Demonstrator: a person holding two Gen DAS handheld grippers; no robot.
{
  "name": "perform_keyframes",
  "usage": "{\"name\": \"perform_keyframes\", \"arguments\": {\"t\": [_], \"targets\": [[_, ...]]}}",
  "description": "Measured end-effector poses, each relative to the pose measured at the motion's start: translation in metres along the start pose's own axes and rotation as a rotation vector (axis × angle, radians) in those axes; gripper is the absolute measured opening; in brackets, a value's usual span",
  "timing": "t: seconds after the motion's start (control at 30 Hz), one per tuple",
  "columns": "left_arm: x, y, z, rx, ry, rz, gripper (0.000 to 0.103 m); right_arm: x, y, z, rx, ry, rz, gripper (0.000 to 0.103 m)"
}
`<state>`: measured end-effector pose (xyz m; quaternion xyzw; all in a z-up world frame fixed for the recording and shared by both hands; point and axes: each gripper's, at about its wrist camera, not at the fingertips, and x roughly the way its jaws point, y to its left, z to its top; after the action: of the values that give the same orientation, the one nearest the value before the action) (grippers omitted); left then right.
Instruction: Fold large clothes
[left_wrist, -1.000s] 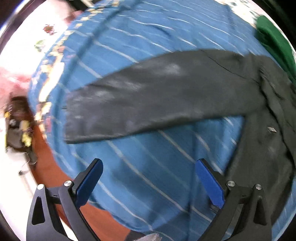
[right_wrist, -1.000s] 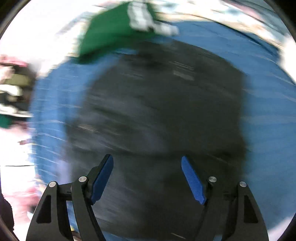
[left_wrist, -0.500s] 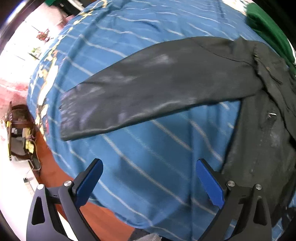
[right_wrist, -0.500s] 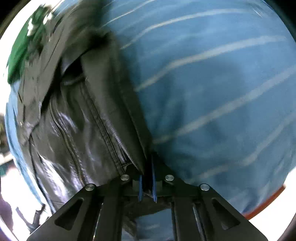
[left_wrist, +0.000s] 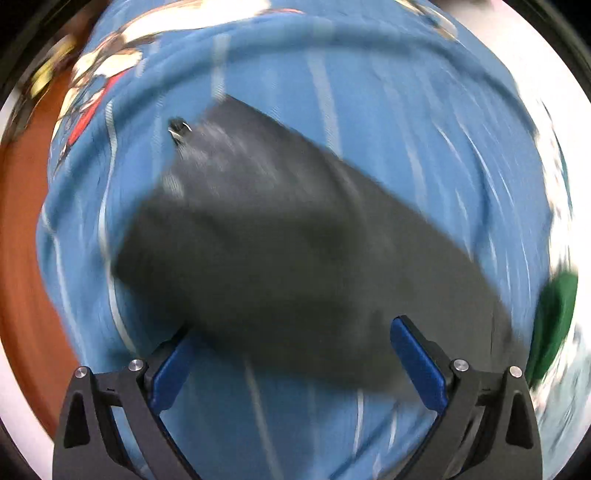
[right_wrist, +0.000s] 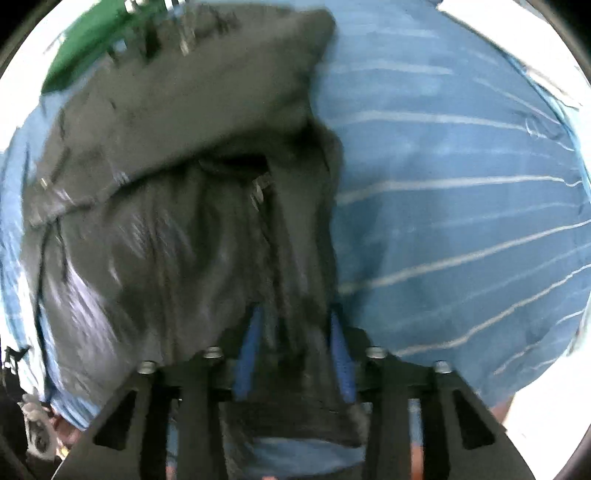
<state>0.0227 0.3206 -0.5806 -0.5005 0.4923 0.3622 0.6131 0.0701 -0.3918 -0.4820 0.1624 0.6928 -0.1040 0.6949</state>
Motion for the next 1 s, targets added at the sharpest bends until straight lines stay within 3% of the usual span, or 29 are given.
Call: {"name": "perform_keyframes", "arguments": {"t": [0.07, 0.1, 0.13, 0.17, 0.2, 0.33, 0.43, 0.53, 0.7, 0.8, 1.0], "targets": [[0.002, 0.002, 0.022, -0.072, -0.081, 0.040, 0.098, 0.001, 0.003, 0.002, 0.007, 0.004, 0.023, 0.050], [-0.001, 0.000, 0.031, -0.076, -0.131, 0.077, 0.081, 0.003, 0.007, 0.004, -0.008, 0.024, 0.026, 0.050], [-0.004, -0.004, 0.036, -0.069, -0.162, 0.105, 0.072, 0.008, 0.023, 0.003, -0.022, 0.034, 0.014, 0.050], [-0.006, -0.009, 0.043, -0.049, -0.196, 0.135, 0.048, 0.011, 0.034, -0.001, -0.040, 0.036, -0.006, 0.050], [-0.009, -0.016, 0.052, -0.021, -0.223, 0.167, 0.015, 0.012, 0.043, -0.001, -0.059, 0.036, -0.026, 0.050], [-0.028, -0.052, 0.065, 0.161, -0.308, 0.218, 0.010, 0.017, 0.101, -0.001, -0.128, -0.017, -0.151, 0.050], [-0.062, -0.089, 0.050, 0.353, -0.425, 0.250, 0.009, 0.014, 0.128, 0.001, -0.129, -0.063, -0.238, 0.053], [-0.099, -0.124, 0.032, 0.496, -0.517, 0.260, 0.009, 0.008, 0.143, -0.004, -0.156, -0.060, -0.381, 0.055], [-0.143, -0.180, -0.020, 0.706, -0.640, 0.218, 0.008, -0.002, 0.142, -0.016, -0.032, -0.002, -0.292, 0.064], [-0.158, -0.223, -0.060, 0.818, -0.675, 0.143, 0.007, 0.008, 0.138, -0.021, -0.011, 0.033, -0.250, 0.064], [-0.163, -0.293, -0.138, 0.970, -0.612, -0.060, 0.006, 0.007, 0.085, -0.024, 0.087, 0.026, -0.220, 0.064]]}}
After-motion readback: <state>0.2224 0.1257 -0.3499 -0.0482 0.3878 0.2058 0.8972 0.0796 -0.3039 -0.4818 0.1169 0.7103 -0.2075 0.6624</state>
